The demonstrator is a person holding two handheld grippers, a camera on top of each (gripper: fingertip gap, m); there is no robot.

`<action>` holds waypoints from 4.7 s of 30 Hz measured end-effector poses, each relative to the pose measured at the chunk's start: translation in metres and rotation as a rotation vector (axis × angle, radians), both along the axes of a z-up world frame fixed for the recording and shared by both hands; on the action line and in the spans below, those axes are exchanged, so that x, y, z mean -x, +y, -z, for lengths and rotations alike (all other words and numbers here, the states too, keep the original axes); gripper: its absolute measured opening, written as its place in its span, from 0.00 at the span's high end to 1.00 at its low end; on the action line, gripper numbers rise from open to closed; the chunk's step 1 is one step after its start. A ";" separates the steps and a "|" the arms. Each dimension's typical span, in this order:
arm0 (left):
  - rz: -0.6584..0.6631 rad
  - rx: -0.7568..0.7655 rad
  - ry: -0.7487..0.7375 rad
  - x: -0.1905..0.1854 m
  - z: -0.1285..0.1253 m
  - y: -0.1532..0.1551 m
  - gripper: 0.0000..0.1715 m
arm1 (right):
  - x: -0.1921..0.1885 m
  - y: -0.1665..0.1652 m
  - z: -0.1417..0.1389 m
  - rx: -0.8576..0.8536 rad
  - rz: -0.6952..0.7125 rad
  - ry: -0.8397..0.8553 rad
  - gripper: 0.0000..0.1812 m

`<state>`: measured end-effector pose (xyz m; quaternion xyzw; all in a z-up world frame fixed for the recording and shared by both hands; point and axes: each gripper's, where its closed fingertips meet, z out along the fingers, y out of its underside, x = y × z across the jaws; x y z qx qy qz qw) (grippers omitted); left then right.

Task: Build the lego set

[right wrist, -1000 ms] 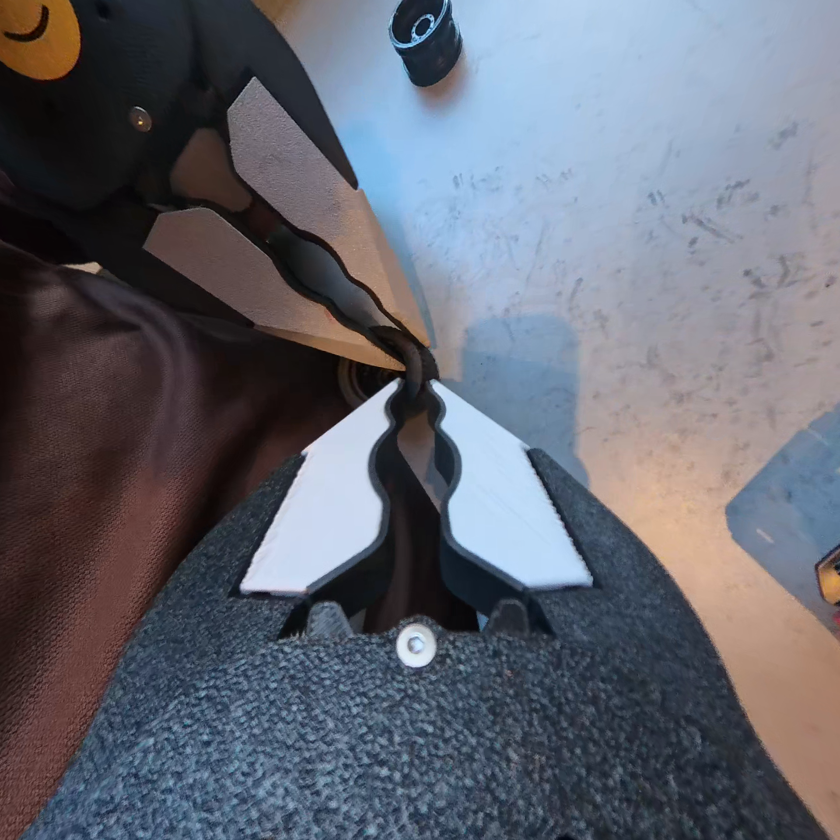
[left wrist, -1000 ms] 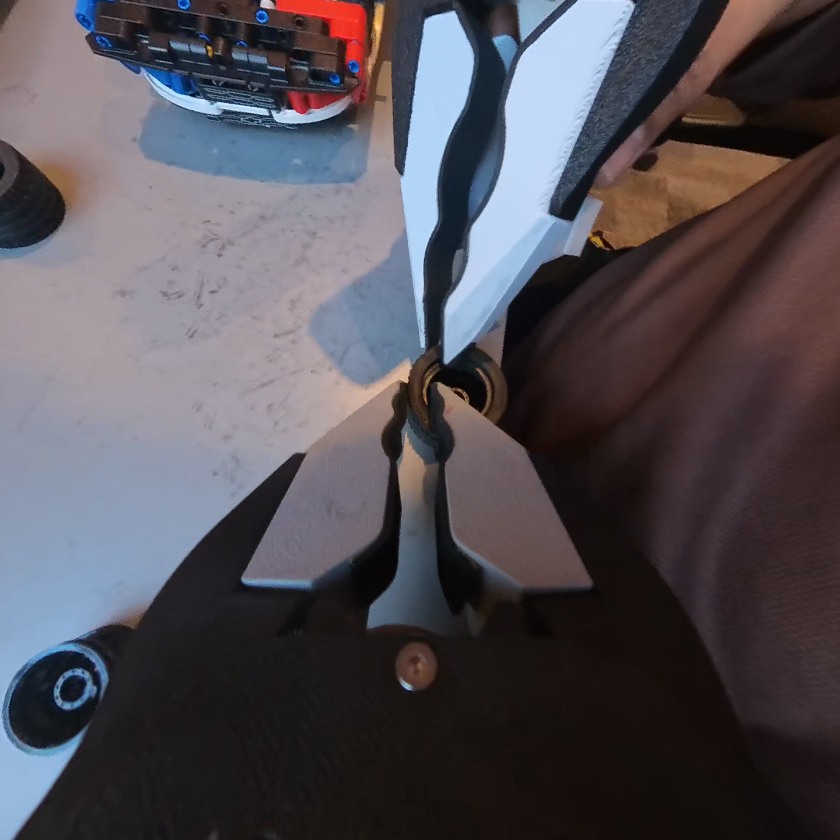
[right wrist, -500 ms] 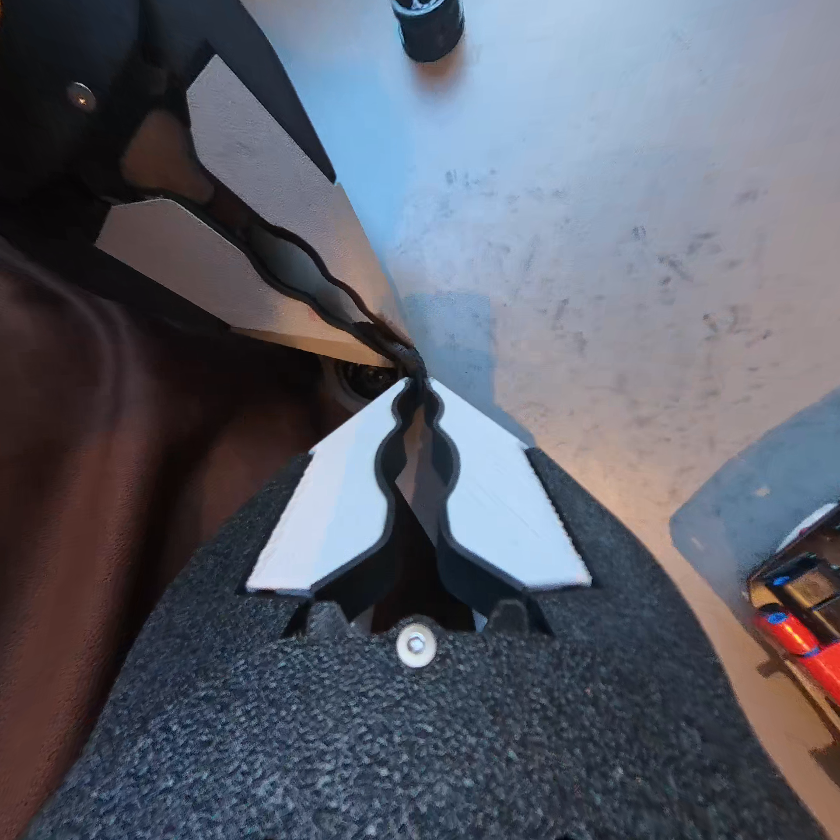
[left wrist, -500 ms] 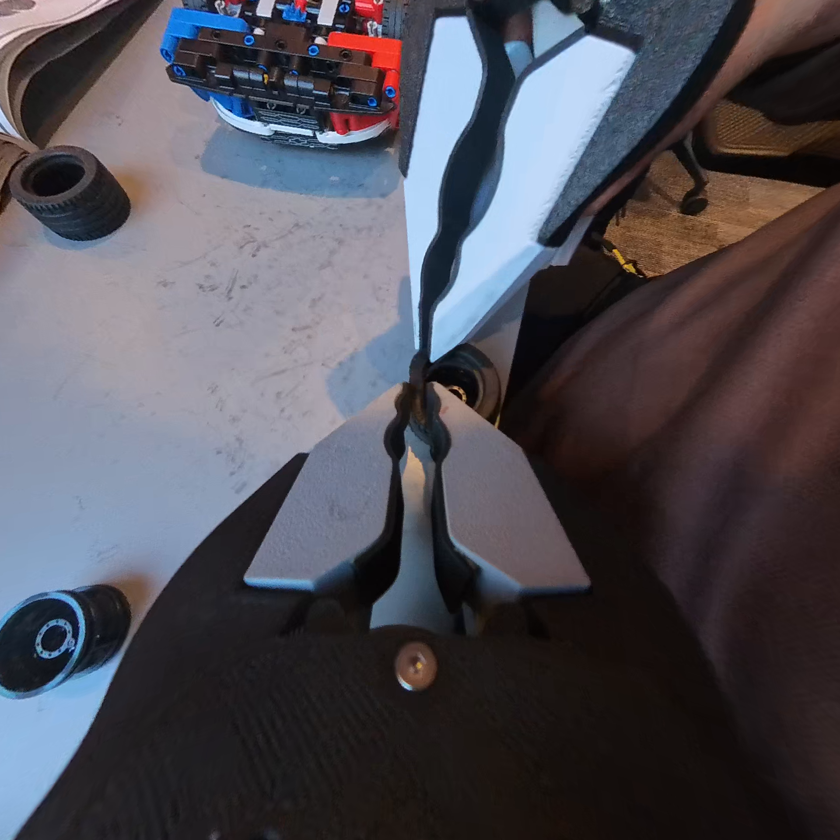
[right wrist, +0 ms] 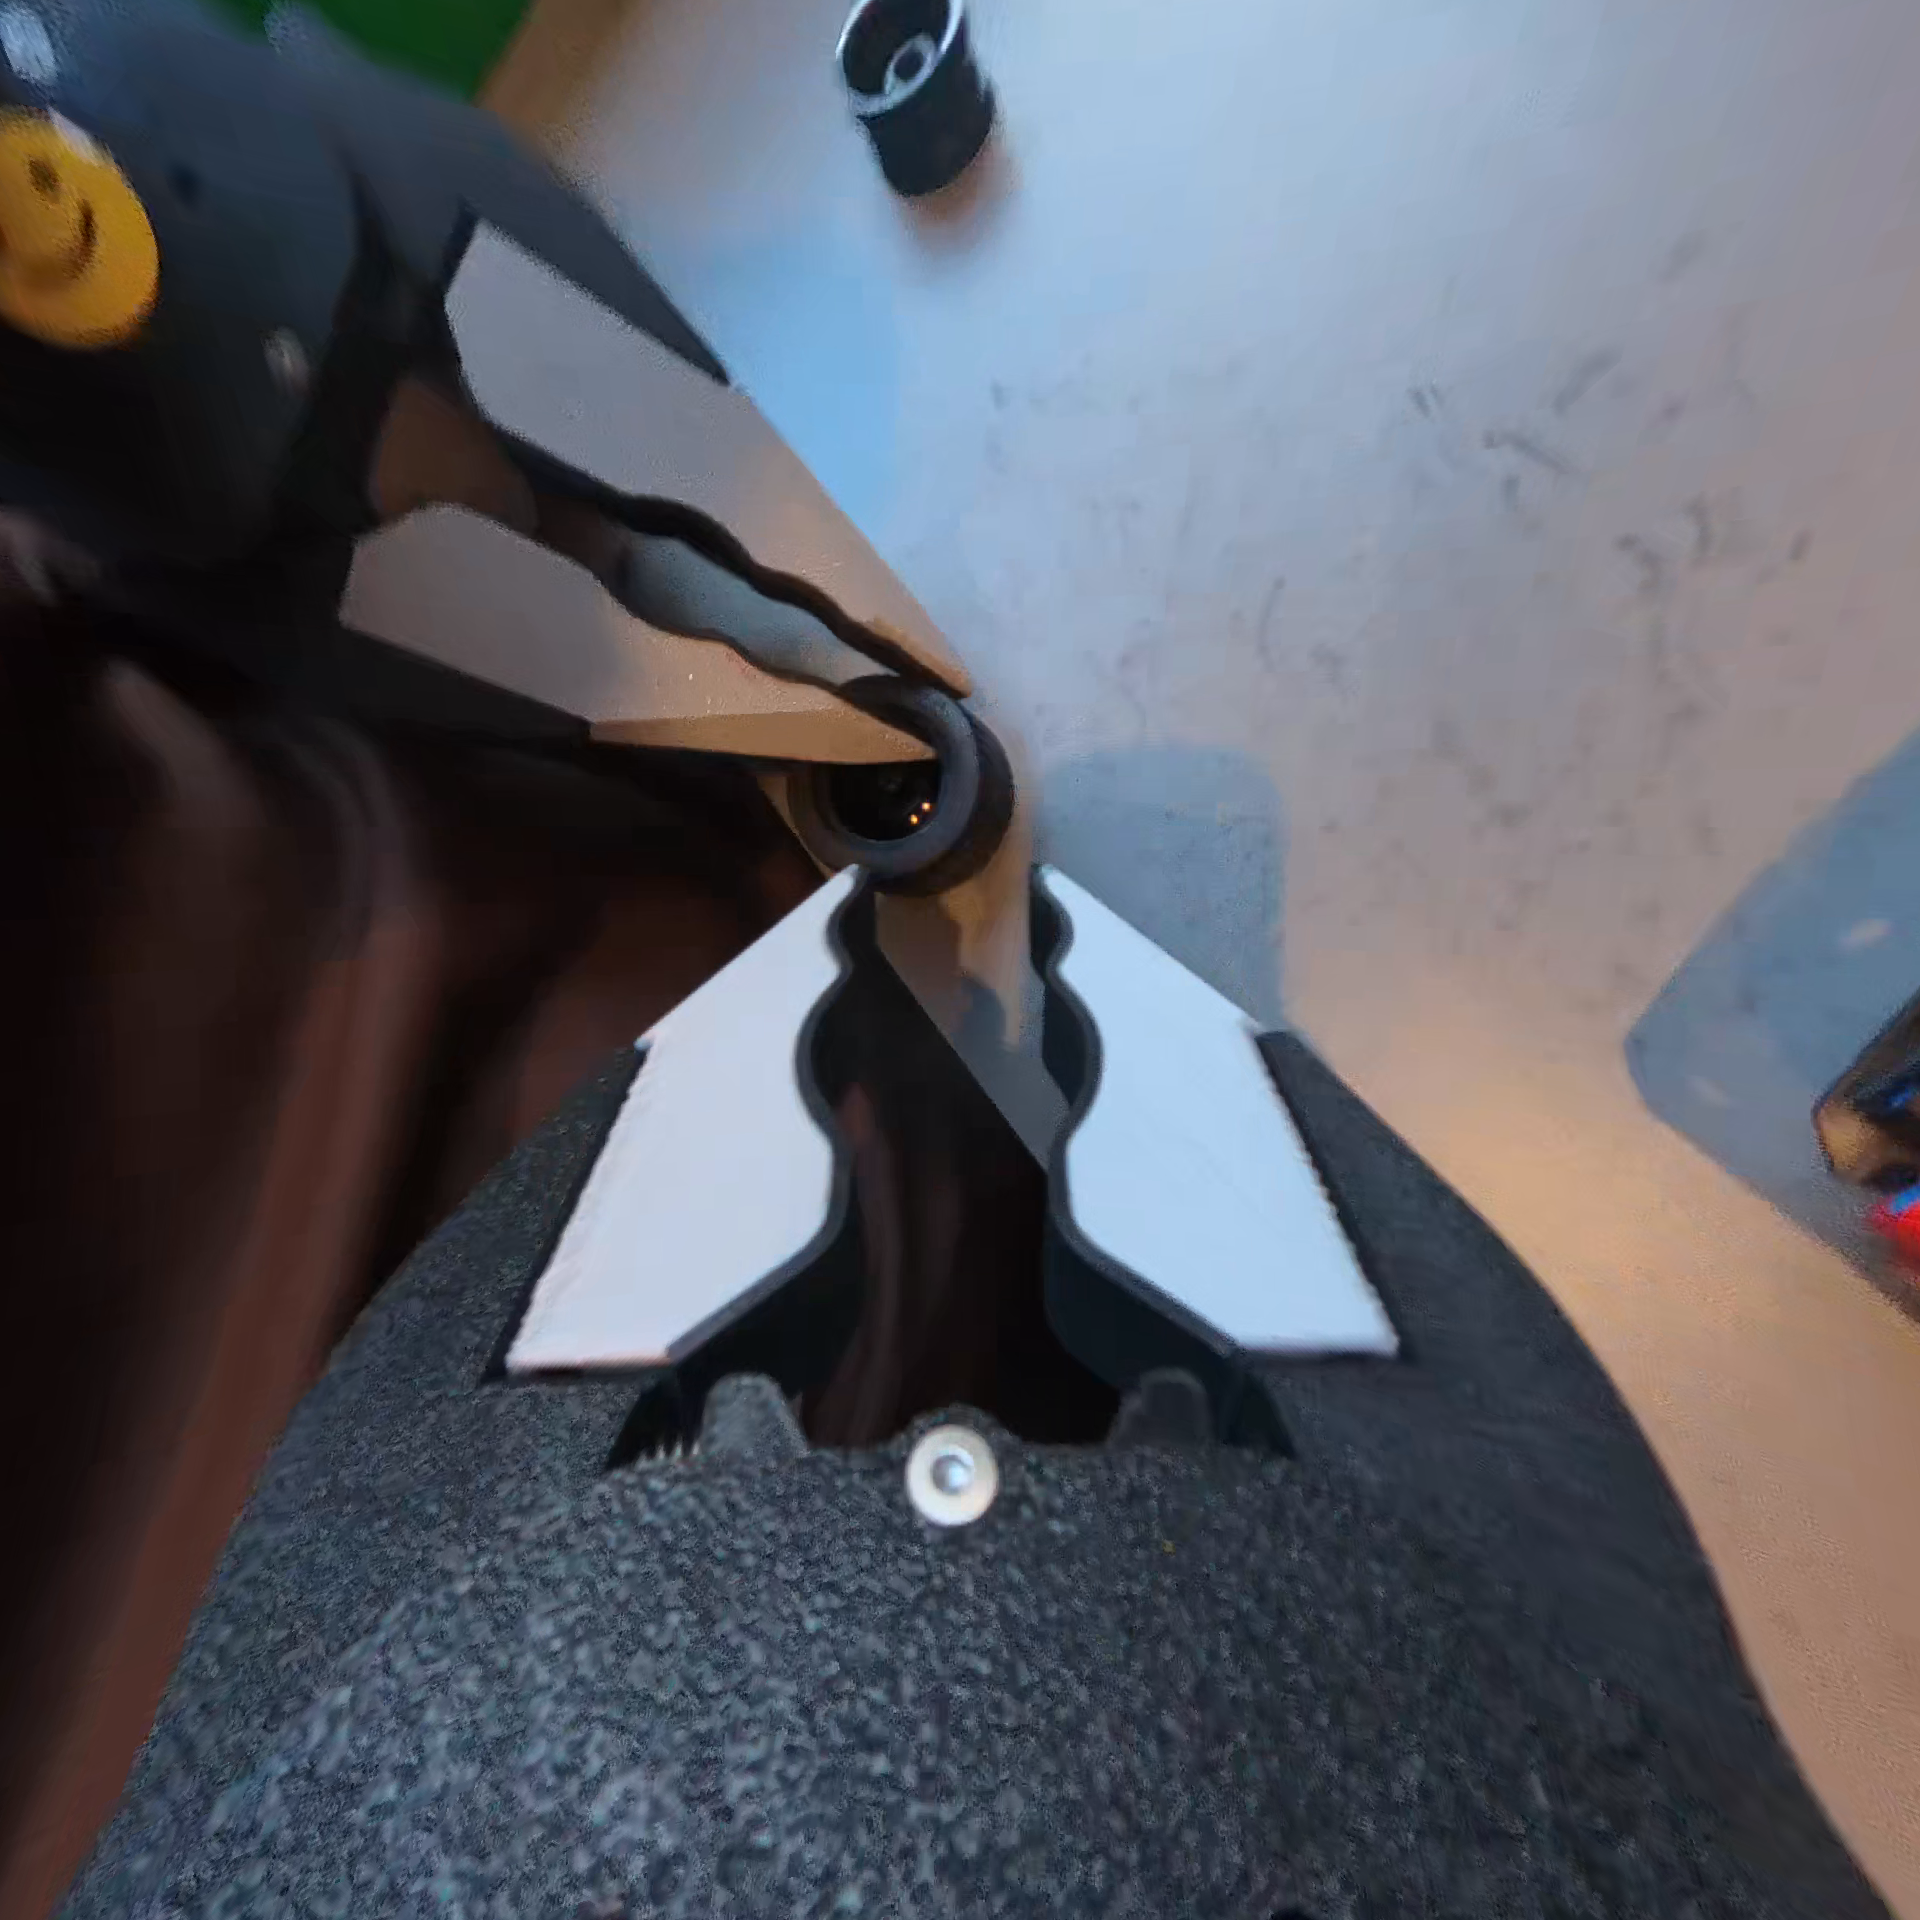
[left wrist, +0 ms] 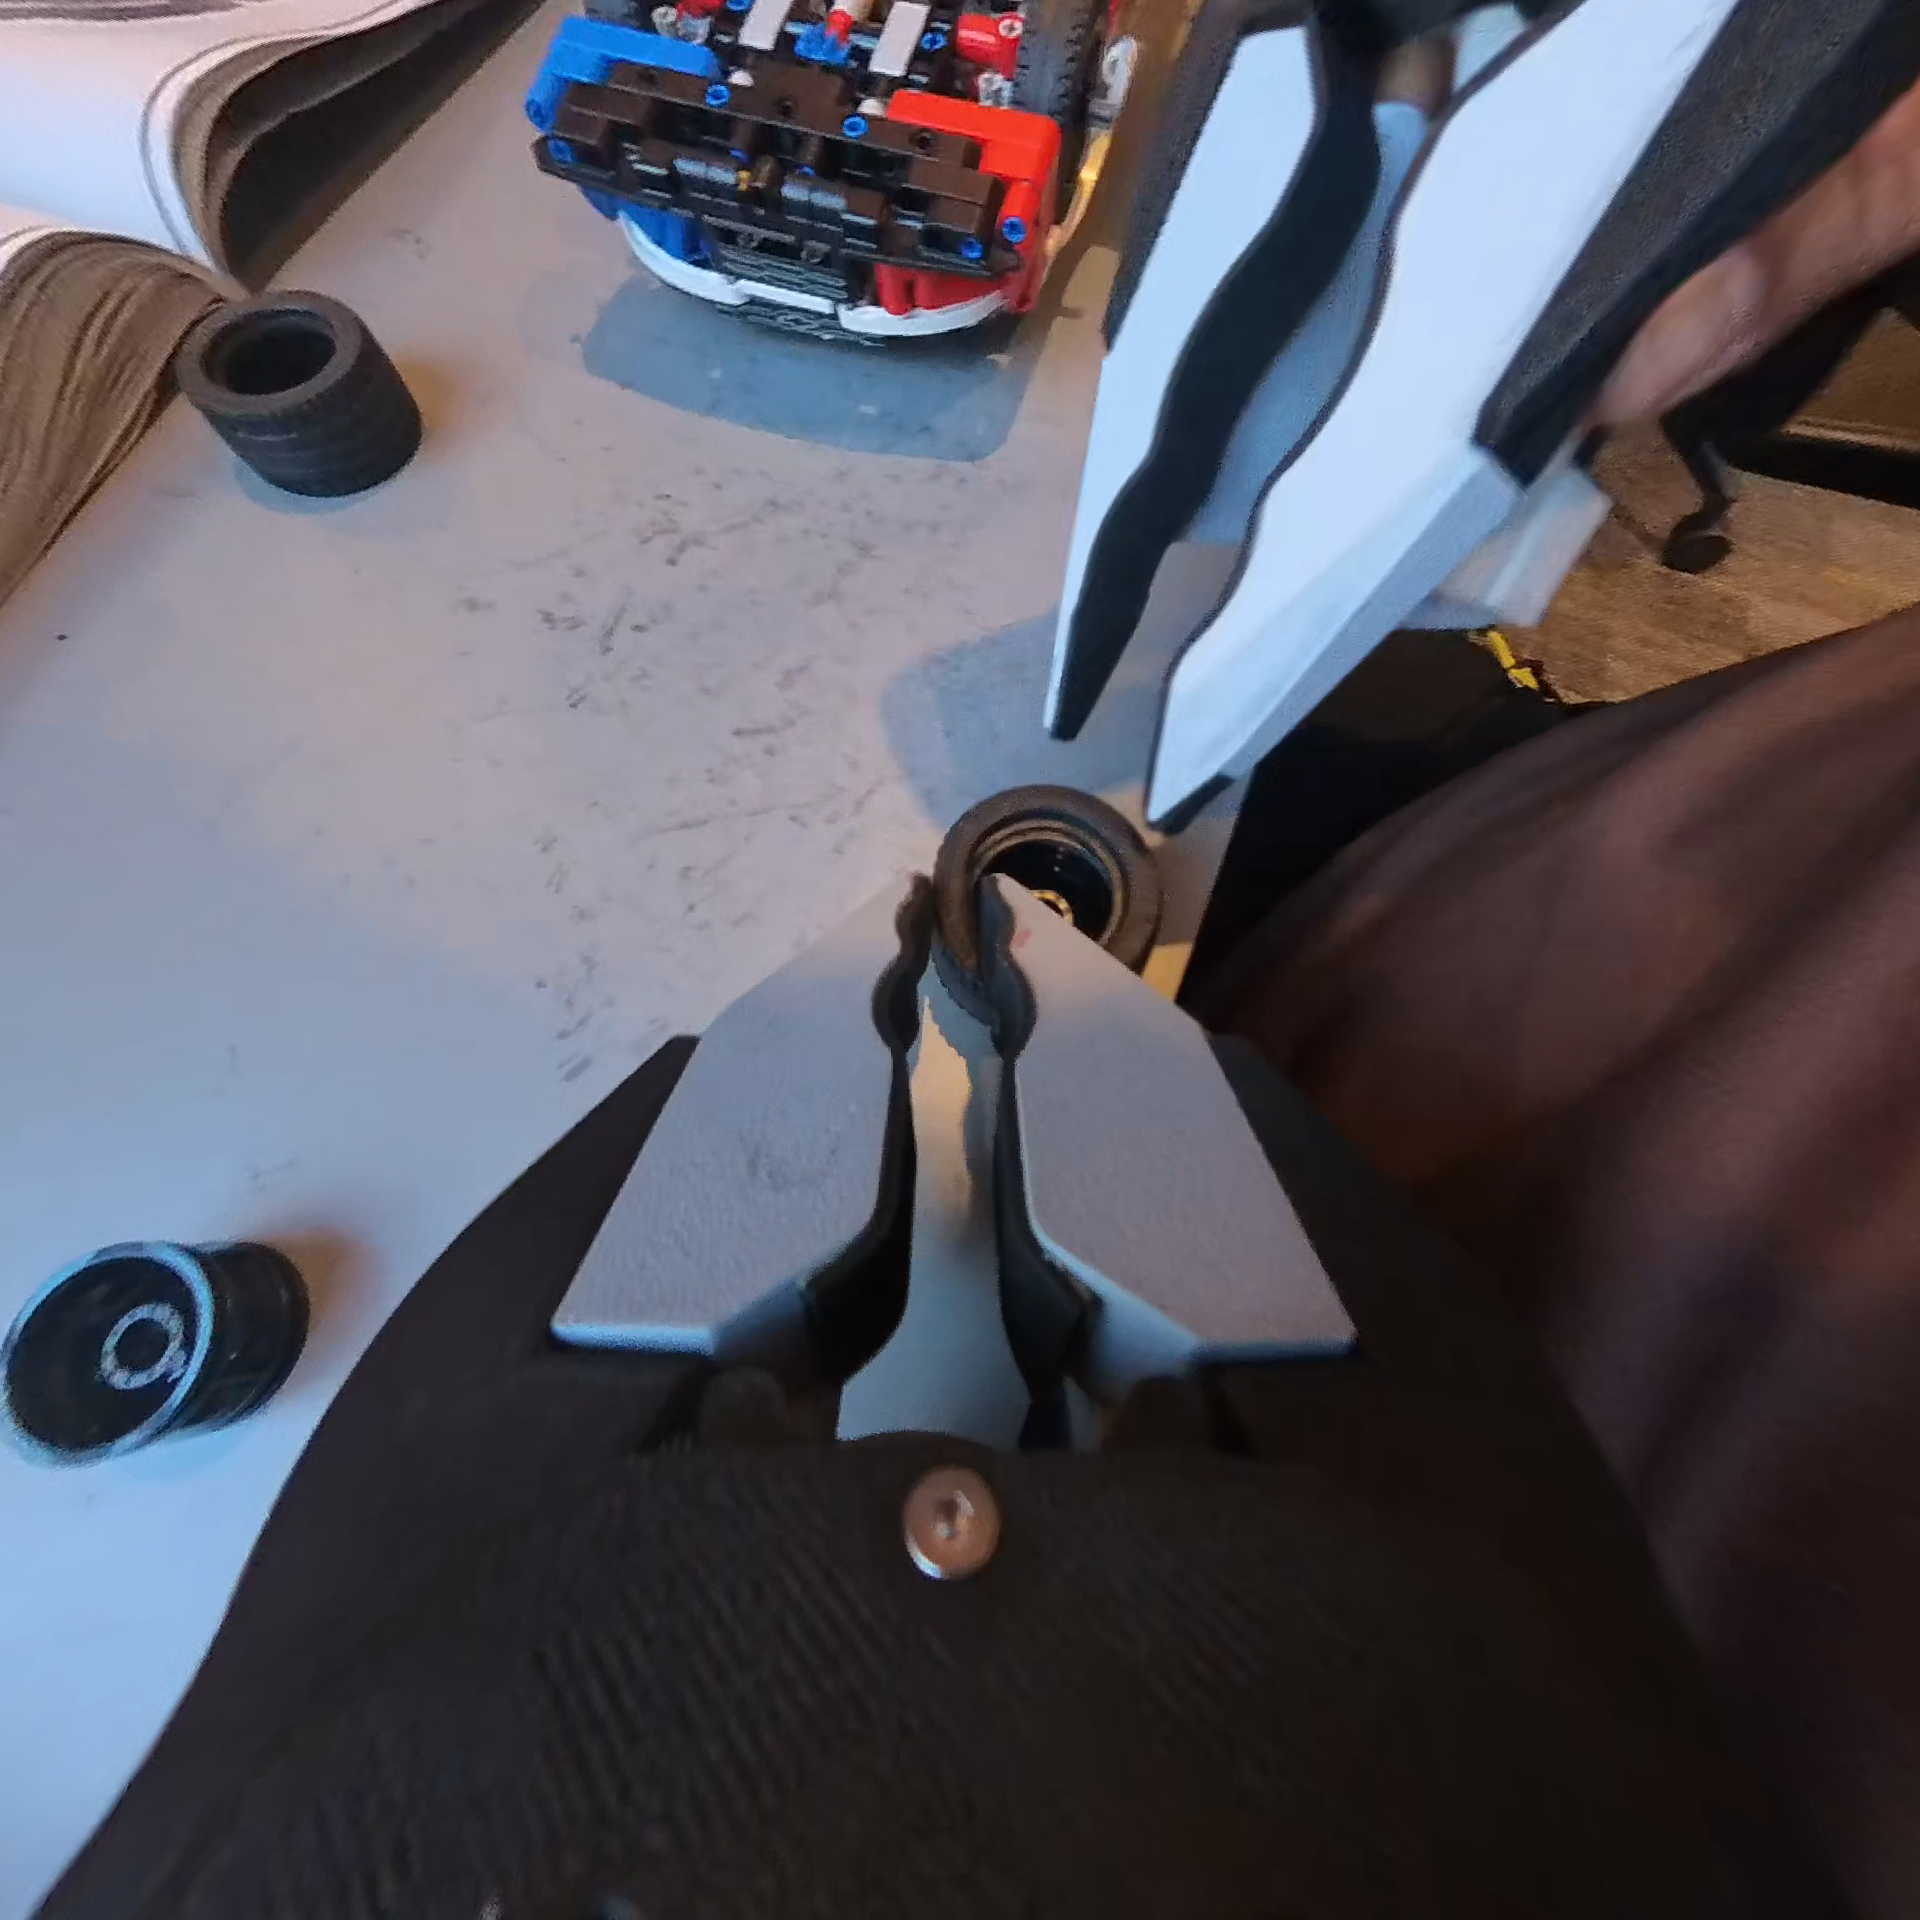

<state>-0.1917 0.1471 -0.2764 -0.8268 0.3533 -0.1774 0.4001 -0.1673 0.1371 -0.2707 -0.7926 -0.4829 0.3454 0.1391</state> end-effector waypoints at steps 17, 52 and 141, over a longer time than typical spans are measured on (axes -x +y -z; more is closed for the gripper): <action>0.046 0.221 -0.062 0.018 -0.003 -0.003 0.86 | 0.027 0.012 -0.006 -0.089 -0.160 0.027 1.00; 0.090 0.160 -0.051 0.006 0.001 -0.007 0.98 | 0.026 0.004 0.003 0.035 -0.164 -0.070 1.00; -0.140 -0.076 -0.014 0.014 0.000 0.001 0.98 | 0.033 -0.023 -0.030 -0.698 -0.559 0.004 0.93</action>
